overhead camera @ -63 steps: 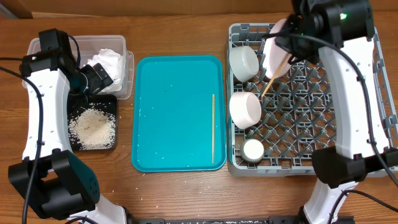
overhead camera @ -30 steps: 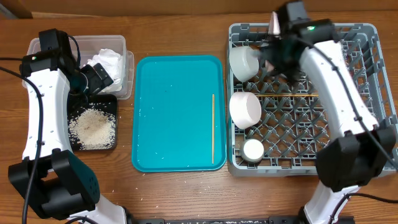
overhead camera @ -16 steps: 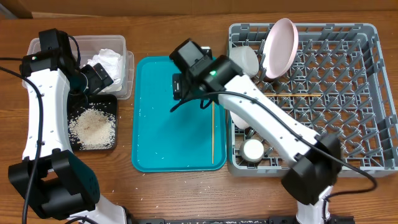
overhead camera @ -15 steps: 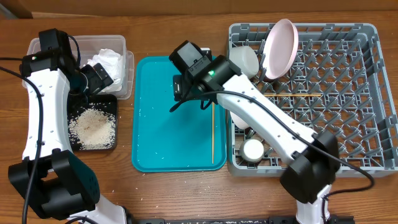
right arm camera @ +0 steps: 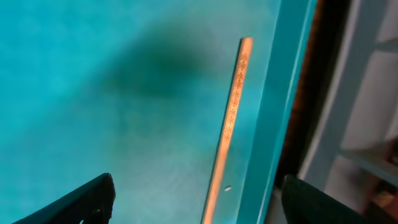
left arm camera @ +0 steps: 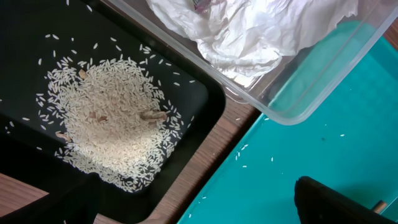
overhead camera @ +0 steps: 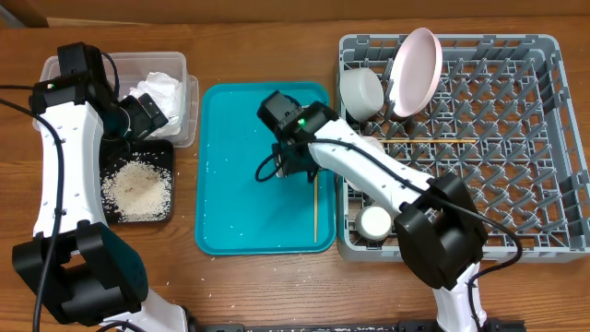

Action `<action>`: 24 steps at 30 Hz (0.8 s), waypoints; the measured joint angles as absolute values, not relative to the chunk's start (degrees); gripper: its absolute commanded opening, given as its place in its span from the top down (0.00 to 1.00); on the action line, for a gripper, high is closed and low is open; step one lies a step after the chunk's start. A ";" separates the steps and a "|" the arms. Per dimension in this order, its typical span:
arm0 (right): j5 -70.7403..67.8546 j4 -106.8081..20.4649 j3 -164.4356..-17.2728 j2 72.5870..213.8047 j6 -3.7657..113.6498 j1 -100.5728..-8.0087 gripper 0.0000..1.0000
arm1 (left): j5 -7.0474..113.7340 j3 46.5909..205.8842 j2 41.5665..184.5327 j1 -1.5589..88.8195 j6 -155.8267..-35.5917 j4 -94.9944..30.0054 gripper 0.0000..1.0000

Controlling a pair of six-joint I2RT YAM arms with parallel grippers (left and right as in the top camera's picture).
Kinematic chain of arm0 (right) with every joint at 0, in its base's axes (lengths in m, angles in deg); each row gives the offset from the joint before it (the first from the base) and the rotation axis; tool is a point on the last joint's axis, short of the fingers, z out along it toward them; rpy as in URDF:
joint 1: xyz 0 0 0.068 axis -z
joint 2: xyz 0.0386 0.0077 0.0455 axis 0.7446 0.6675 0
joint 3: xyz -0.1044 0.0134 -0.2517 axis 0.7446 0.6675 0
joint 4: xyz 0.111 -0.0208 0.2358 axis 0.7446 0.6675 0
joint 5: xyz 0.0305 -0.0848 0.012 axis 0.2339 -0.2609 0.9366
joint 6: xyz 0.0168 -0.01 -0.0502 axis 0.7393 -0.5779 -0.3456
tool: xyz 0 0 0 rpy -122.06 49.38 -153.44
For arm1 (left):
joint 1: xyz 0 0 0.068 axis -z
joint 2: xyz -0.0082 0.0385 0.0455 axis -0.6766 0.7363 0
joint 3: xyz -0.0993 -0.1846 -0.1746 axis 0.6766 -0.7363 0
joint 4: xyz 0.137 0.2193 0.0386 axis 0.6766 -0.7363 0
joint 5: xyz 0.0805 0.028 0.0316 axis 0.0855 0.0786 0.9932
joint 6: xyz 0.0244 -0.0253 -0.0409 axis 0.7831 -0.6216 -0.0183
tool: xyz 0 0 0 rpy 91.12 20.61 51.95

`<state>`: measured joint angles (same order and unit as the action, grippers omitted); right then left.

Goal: Sort waste into correct bins and load items into the dishwasher
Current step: 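Return the right gripper to the tray and grasp the second chopstick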

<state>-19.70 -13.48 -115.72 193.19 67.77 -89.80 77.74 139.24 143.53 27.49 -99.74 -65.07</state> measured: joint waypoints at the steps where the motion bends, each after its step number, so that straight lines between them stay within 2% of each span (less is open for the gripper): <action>1: -19.66 -14.66 -114.69 193.19 66.70 -89.78 0.16 | 77.74 139.24 143.53 27.47 -99.74 -65.07 0.00; 9: -18.85 -19.23 -111.06 193.37 60.49 -89.80 0.19 | 77.74 139.24 143.53 27.49 -99.74 -65.07 0.00; 24: -15.40 -19.03 -110.97 196.80 58.99 -89.80 0.28 | 77.74 139.24 143.53 27.49 -99.74 -65.07 0.00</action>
